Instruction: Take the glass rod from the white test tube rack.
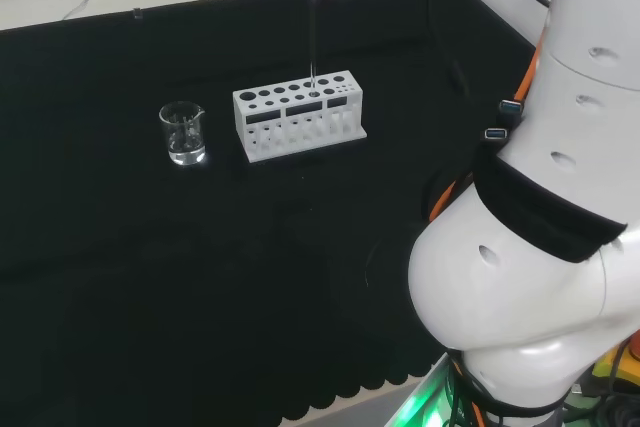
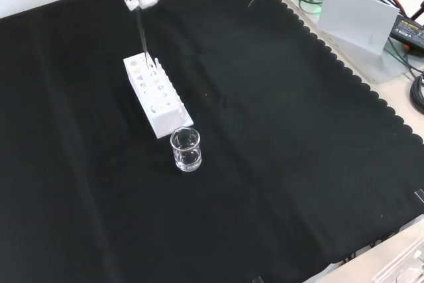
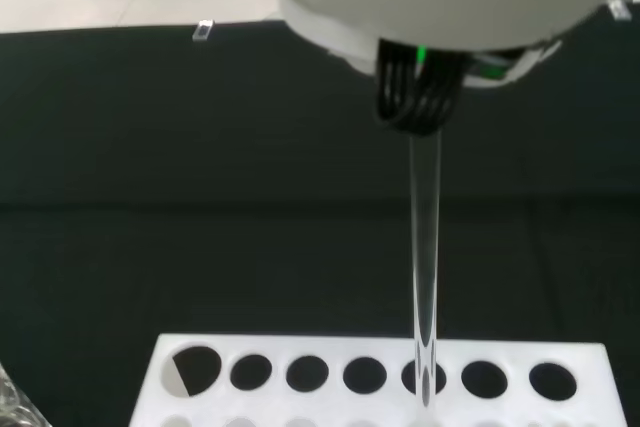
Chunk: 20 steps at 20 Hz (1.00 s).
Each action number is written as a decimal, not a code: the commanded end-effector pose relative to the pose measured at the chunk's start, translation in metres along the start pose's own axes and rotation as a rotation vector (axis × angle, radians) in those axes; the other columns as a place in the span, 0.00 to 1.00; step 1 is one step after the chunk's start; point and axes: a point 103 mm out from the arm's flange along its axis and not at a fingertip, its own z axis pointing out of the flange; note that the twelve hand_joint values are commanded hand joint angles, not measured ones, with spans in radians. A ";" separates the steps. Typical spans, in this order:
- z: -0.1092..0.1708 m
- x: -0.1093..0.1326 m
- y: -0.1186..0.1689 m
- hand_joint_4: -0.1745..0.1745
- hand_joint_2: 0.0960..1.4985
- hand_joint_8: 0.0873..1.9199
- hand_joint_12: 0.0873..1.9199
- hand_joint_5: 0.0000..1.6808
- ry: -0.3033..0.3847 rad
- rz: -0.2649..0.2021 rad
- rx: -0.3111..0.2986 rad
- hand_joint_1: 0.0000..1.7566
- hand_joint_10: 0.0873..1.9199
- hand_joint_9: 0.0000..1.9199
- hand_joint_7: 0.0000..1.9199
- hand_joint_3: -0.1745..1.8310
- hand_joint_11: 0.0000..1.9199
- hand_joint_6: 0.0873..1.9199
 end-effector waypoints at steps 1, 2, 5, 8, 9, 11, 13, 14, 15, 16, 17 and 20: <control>-0.026 0.020 -0.012 0.00 0.26 0.48 0.22 0.80 -0.053 0.002 0.030 0.83 0.46 0.74 0.62 0.58 0.83 0.18; -0.032 0.018 -0.017 0.00 0.26 0.48 0.22 0.80 -0.056 0.001 0.031 0.83 0.46 0.74 0.62 0.58 0.83 0.17; -0.040 0.025 -0.023 0.00 0.26 0.47 0.22 0.81 -0.072 -0.010 0.033 0.83 0.45 0.74 0.63 0.58 0.83 0.16; -0.042 0.036 -0.035 0.00 0.25 0.47 0.22 0.82 -0.071 -0.016 -0.003 0.83 0.45 0.75 0.63 0.58 0.83 0.15; -0.055 0.033 -0.045 0.00 0.25 0.47 0.22 0.82 -0.057 -0.026 -0.009 0.83 0.45 0.75 0.63 0.59 0.83 0.14; -0.065 0.038 -0.055 0.00 0.25 0.47 0.22 0.82 -0.049 -0.041 -0.019 0.83 0.45 0.75 0.63 0.59 0.83 0.14; -0.059 0.056 -0.062 0.00 0.25 0.47 0.22 0.82 -0.056 -0.066 -0.032 0.83 0.45 0.75 0.63 0.59 0.83 0.14; -0.057 0.064 -0.066 0.00 0.35 0.47 0.22 0.80 -0.055 -0.079 -0.038 0.82 0.48 0.70 0.60 0.47 0.83 0.12; -0.056 0.070 -0.070 0.00 0.46 0.47 0.23 0.78 -0.053 -0.089 -0.042 0.81 0.51 0.66 0.57 0.35 0.82 0.10; -0.057 0.074 -0.074 0.00 0.53 0.47 0.24 0.77 -0.052 -0.096 -0.046 0.81 0.52 0.63 0.55 0.27 0.81 0.08; -0.060 0.076 -0.077 0.00 0.57 0.47 0.24 0.76 -0.055 -0.100 -0.045 0.80 0.53 0.62 0.54 0.22 0.81 0.08; -0.074 0.081 -0.084 0.00 0.63 0.47 0.25 0.76 -0.070 -0.100 -0.050 0.80 0.54 0.60 0.53 0.14 0.80 0.06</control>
